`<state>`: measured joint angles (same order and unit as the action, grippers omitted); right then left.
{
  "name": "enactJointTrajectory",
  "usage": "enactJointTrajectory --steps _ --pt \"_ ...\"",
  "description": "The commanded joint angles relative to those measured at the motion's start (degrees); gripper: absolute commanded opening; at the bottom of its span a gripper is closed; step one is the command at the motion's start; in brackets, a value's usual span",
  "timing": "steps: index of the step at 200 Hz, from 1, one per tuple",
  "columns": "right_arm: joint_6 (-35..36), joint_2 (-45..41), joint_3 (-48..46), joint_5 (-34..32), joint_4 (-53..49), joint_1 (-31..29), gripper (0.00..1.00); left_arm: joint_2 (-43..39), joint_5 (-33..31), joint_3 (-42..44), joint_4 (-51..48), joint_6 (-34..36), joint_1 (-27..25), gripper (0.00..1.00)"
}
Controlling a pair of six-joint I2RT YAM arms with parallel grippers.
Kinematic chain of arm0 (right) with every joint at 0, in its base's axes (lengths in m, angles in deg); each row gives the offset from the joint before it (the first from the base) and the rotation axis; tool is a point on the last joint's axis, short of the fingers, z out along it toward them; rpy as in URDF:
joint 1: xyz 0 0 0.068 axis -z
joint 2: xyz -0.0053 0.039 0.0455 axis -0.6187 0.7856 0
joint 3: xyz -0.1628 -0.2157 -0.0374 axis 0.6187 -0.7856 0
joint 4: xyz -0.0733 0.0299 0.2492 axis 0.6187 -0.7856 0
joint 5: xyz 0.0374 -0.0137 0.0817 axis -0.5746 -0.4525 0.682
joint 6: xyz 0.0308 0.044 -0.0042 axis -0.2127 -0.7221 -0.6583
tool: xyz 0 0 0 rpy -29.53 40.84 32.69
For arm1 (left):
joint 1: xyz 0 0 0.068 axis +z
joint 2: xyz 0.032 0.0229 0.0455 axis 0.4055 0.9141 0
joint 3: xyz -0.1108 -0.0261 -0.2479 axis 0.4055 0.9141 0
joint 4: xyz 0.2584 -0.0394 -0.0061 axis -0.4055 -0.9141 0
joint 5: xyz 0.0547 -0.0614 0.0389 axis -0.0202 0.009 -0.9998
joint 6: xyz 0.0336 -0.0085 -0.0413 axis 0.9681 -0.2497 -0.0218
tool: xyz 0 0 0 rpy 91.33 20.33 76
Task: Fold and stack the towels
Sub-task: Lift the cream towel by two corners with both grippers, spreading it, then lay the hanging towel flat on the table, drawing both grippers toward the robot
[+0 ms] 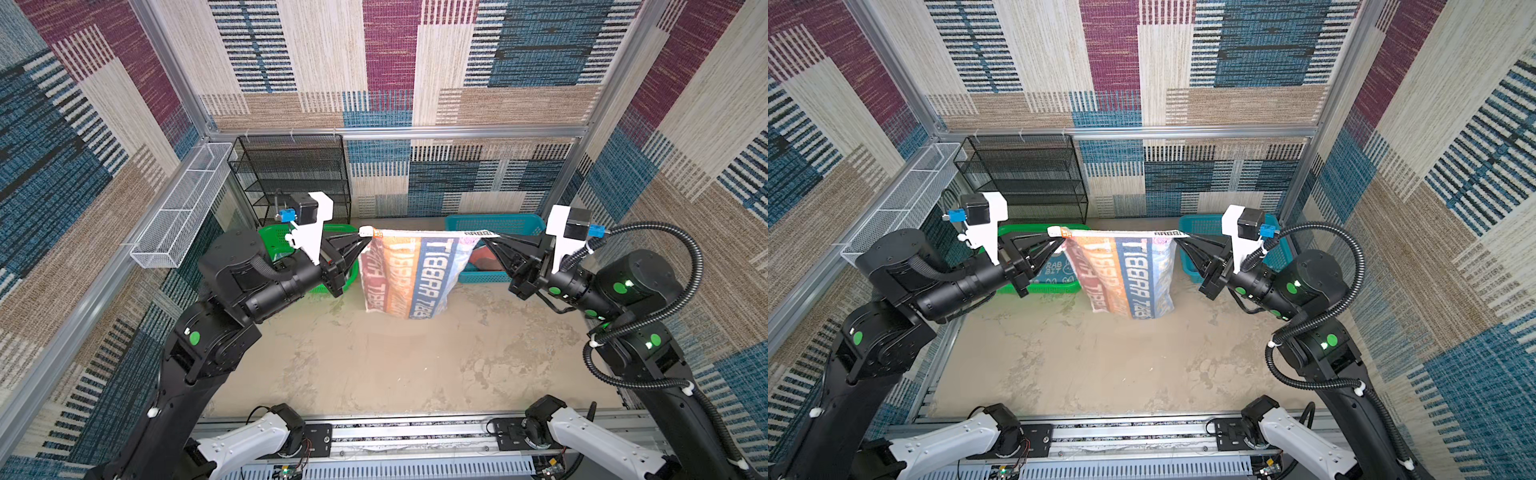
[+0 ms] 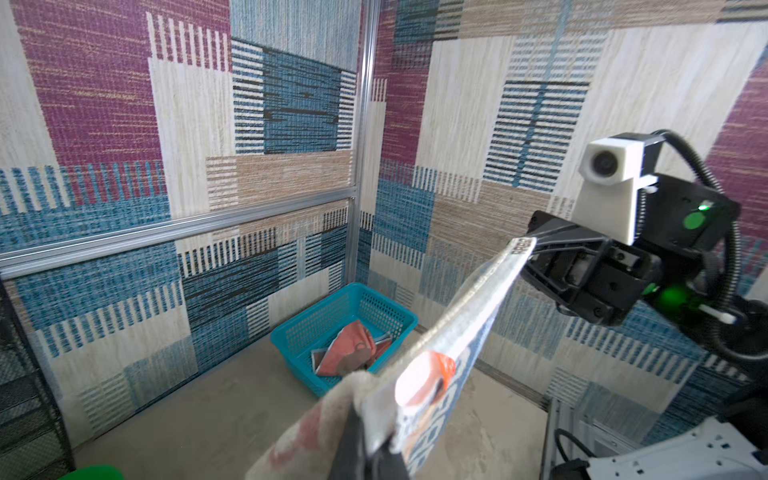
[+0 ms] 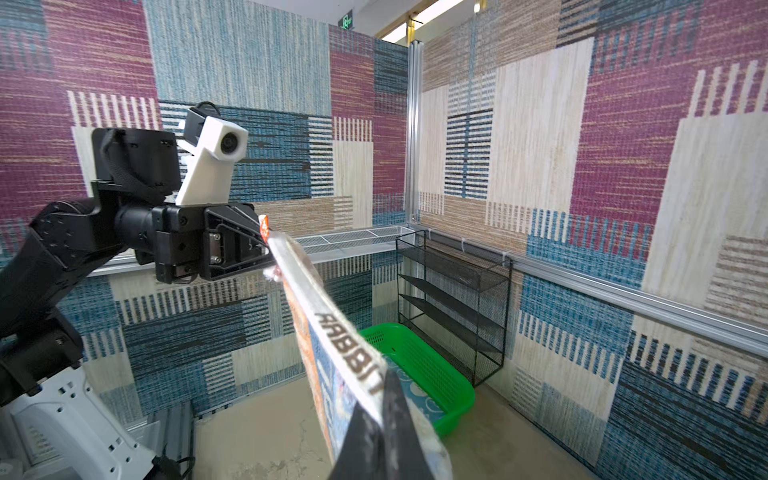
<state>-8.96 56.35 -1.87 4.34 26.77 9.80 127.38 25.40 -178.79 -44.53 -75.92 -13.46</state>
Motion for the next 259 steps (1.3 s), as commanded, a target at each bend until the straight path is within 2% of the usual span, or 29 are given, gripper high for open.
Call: enactJointTrajectory --steps 1,22,51,78,123,182,203,233,259 --pt "-2.7 -1.4 -0.3 -1.1 4.6 0.3 0.0 -3.0 -2.5 2.0 4.4 -5.2 0.3 0.0" --pt "-3.4 -1.1 -1.4 -3.9 4.5 0.3 0.0 -4.1 -5.6 3.8 4.3 -5.8 0.4 0.0" --pt "-2.8 1.3 -2.9 -14.2 3.7 0.2 0.0 -1.5 -13.3 4.7 1.7 -4.0 0.4 0.0" --pt "-0.7 5.8 -4.2 -23.2 3.0 0.3 0.0 4.5 -21.3 5.5 0.6 -1.3 0.4 0.0" --pt "3.5 17.8 -6.2 -33.5 5.1 0.7 0.0 17.5 -30.2 4.7 1.6 3.5 0.7 0.0" --pt "4.1 33.1 -9.3 -36.0 12.8 4.5 0.0 36.3 -34.5 0.3 3.1 6.6 2.1 0.0" --pt "3.8 36.9 -9.4 -35.1 14.0 5.5 0.0 41.7 -36.1 -1.1 3.7 7.6 2.1 0.0" --pt "4.0 39.7 -11.8 -33.6 16.3 6.1 0.0 47.0 -38.3 -2.0 3.7 7.7 2.1 0.0" --pt "3.7 40.2 -14.8 -32.3 16.7 6.2 0.0 48.3 -39.3 -0.5 3.4 7.1 2.1 0.0"
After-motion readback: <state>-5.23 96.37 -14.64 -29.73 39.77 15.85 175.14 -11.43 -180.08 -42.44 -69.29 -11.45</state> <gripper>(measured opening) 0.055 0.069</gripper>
